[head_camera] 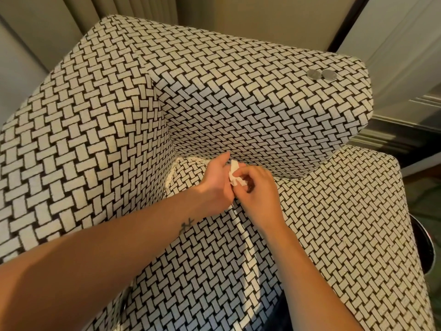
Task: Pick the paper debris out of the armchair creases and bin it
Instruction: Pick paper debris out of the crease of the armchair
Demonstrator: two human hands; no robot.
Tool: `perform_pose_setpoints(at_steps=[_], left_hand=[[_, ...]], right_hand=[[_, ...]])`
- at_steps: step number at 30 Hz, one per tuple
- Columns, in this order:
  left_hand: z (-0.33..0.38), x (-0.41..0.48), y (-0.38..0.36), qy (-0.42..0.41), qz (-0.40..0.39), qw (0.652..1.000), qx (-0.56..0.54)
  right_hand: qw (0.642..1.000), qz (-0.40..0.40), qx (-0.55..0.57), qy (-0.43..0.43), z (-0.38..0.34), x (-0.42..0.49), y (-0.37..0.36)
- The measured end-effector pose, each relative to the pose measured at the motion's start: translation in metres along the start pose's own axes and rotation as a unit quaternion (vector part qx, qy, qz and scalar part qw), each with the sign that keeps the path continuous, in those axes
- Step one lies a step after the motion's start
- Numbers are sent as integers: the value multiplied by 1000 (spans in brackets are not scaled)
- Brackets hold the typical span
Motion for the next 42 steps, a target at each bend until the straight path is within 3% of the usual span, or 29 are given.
perform_pose_setpoints(at_steps=[4,12,14,17,21,23,26,30,35,39,42], left_hand=[[1,0,-2,-5,-13,1000,9],[3,4,3,-23,22,999,-2],[3,2,2,-20,25,999,-10],[-1,1,2,1,23,999,-47],[11,0,23,-67,137,986,71],[20,-2,32,-112,186,969,121],[22,0,41,-123,214,963,108],[24,-4,48,-142,242,958,60],[28,-14,61,-171,286,943,-16],[31,-15,71,-179,321,929,-32],[30,-14,78,-173,355,919,-18]], right_hand=[[1000,14,-11,-5,0,-1,4],[966,93,211,-116,13,-8,23],[969,77,204,-114,13,-9,22],[990,-17,116,-83,4,-9,6],[984,-63,157,-64,-7,-12,-6],[968,-41,233,-85,-7,-10,-3],[954,21,275,-122,6,-5,5],[967,13,210,-142,25,8,-10],[995,-63,34,-69,29,36,-47],[992,-54,-105,-47,23,44,-53],[987,-58,-128,-72,21,50,-59]])
Point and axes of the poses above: each hand's wrist, its own x-axis towards the middle knuckle, its own y-axis out of the back of the hand, z = x × y, the point moved 10 cm from there along x, towards the middle knuckle, and after that the axes turned 6 degrees about y, right-handed, at the moved point
